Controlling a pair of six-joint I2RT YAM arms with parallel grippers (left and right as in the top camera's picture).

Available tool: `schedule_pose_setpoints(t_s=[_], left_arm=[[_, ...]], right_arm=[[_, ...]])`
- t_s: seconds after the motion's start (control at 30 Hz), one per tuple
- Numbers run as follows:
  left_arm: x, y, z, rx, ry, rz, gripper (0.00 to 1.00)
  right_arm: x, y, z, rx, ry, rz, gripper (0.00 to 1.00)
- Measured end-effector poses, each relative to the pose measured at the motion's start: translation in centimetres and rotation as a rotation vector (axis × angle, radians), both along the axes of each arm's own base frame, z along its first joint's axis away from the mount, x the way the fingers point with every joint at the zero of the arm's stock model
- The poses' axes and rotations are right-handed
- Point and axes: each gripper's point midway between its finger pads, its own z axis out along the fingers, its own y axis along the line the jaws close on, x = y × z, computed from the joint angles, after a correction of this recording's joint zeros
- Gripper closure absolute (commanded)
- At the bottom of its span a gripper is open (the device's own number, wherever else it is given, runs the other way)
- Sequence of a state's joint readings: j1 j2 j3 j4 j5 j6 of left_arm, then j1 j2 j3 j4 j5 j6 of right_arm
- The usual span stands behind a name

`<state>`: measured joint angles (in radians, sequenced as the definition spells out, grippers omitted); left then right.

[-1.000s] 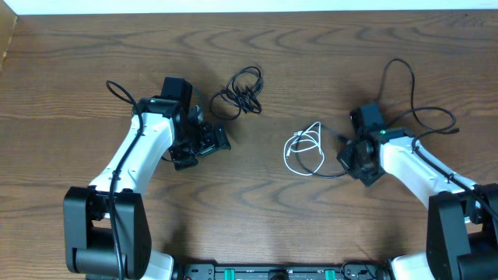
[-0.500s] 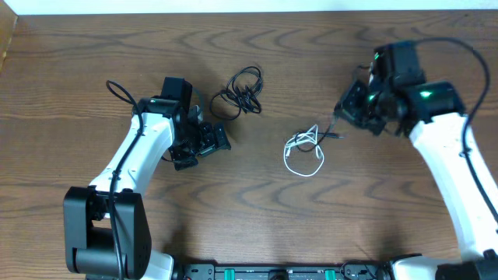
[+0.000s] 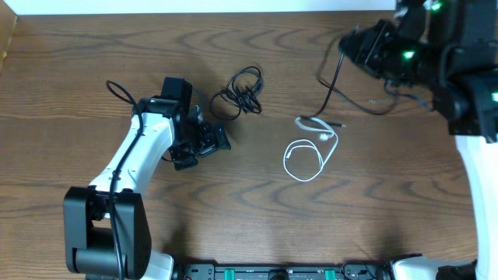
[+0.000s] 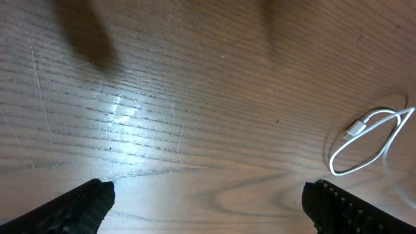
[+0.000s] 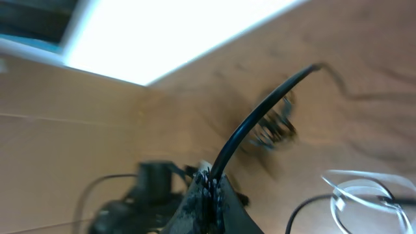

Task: Untangle cables

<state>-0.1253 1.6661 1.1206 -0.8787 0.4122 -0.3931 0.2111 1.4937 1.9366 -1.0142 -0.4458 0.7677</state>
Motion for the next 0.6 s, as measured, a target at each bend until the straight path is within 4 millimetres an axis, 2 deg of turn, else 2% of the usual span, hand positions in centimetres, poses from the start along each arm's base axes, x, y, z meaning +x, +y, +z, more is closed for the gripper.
schedule_pose_setpoints(t_s=[0.13,0.23,0.37,0.6], left_arm=[[0.0,0.0,0.0,0.000,0.000,0.000,0.02],[0.0,0.0,0.0,0.000,0.000,0.000,0.02],[0.0,0.0,0.0,0.000,0.000,0.000,0.02],[0.0,0.0,0.0,0.000,0.000,0.000,0.02]], right_arm=[[-0.6,0.0,3.8,0.025,-0.099,0.006,0.99],[-0.9,-0.1,4.8,0.032,-0.128,0.007,0.98],[-1.0,0.6,4.7,0.033,-0.126,0.027,0.98],[-0.9,5.0,3.6,0.001,-0.148,0.156,0.98]])
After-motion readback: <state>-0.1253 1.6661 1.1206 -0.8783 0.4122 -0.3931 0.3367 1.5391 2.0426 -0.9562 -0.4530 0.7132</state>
